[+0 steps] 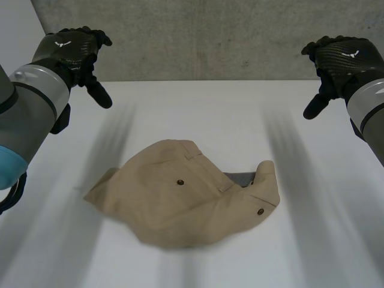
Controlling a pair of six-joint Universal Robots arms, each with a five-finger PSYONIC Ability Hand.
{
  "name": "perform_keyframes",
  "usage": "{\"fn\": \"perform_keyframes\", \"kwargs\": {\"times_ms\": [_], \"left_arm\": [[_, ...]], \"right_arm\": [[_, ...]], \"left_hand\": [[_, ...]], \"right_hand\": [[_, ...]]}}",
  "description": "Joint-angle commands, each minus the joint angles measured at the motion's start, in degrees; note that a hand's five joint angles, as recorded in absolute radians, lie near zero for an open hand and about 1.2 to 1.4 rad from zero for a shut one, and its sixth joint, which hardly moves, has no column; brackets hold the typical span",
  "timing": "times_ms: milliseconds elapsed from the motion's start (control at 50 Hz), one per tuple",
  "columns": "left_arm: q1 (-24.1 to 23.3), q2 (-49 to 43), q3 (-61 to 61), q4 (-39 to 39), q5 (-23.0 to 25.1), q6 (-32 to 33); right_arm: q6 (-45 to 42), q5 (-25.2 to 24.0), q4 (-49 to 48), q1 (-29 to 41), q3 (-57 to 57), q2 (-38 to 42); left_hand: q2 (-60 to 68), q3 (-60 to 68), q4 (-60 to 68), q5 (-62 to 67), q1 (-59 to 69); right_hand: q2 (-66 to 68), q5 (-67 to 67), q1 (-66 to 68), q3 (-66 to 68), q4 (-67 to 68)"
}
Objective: Fold the shorts.
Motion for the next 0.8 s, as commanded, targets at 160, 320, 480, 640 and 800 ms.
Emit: {"fn": "perform_keyframes", "kwargs": {"times_ms": [160,320,480,640,800], "left_arm": [[-0.5,0.3,0.5,-2.2,0.3,-0.1],[-0.9,1.1,-1.4,-1.7,0.9,0.5],[-2.4,0.9,-6.9,0.1,11.1,14.7],[-0.6,-0.6,-9.2,1.0,9.0,20.3],[4.4,-1.0,-14.1,1.4,7.7,16.1]], "right_arm": [[1.5,2.0,0.0,0.0,-0.4,0.0],[-0.4,-0.6,0.3,0.5,-0.2,0.2],[-29.7,-15.0,6.1,1.1,7.8,6.6],[-33.2,-15.2,10.8,3.0,10.2,12.2],[-33.3,-15.3,15.7,2.3,12.9,12.8]], "left_hand": [[-2.4,-3.5,-2.7,-2.7,-4.7],[-1.9,-3.0,-2.2,-2.1,-4.2],[-1.1,-2.1,-1.4,-1.3,-3.3],[-0.8,-1.8,-1.0,-1.0,-3.0],[-1.3,-2.3,-1.5,-1.5,-3.5]], "right_hand": [[-1.4,-3.6,0.7,-2.2,-3.4],[-1.4,-3.6,0.7,-2.2,-3.4],[-1.4,-3.6,0.7,-2.2,-3.4],[-0.5,-2.8,1.6,-1.4,-2.6],[68.6,66.4,70.7,67.8,66.6]]}}
